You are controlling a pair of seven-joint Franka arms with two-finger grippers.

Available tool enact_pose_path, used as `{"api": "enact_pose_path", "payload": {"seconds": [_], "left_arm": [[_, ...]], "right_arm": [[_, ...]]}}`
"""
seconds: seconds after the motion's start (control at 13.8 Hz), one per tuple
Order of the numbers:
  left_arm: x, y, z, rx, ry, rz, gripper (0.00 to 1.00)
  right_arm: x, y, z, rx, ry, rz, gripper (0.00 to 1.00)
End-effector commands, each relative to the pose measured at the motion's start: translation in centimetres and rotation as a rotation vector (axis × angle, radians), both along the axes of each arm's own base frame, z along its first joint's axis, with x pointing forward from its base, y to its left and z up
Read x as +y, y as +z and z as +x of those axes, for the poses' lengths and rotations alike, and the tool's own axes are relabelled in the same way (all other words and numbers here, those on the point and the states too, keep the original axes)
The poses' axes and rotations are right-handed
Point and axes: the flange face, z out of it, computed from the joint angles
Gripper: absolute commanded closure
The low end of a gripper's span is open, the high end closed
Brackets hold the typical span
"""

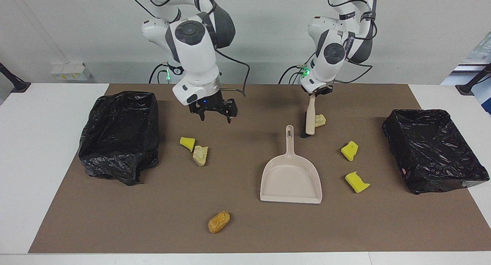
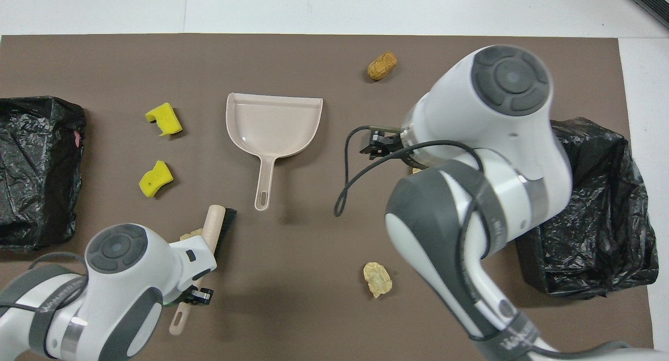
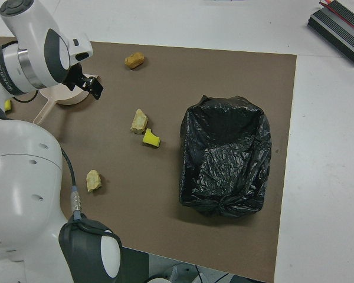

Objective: Sweep and dump trash in bin
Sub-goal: 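Lift the brush with the left gripper while the right gripper lifts the dustpan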

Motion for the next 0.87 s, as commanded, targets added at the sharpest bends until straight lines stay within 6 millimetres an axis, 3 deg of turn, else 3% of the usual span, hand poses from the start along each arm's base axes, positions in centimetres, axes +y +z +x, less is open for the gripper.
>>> {"api": "enact_pose_path", "payload": {"seconds": [0.0, 0.29, 0.44, 0.58, 0.8], "left_arm": [[2.8, 0.9, 7.0, -0.003, 0.011, -0.008, 1.00], [4.2, 3.6, 12.9, 0.006, -0.008, -0.012, 1.00], [5.1, 5.5, 16.2, 0.030, -0.046, -0.017, 1.00], [6.4, 7.3, 19.1, 0.002, -0.088, -0.025, 1.00], [7.9, 7.6, 22.1, -0.127, -0.301, 0.027, 1.00]], "right_arm": [[6.4, -2.4, -1.0, -0.014, -0.063, 0.022, 0.00], [13.6, -5.8, -2.3, -0.063, -0.067, 0.039, 0.00], [18.4, -7.8, -2.7, -0.113, -0.084, 0.007, 0.00], [20.7, -10.1, -2.3, -0.145, -0.076, 0.005, 0.00], [22.9, -13.8, -3.0, -0.181, -0.020, -0.007, 0.00]]}}
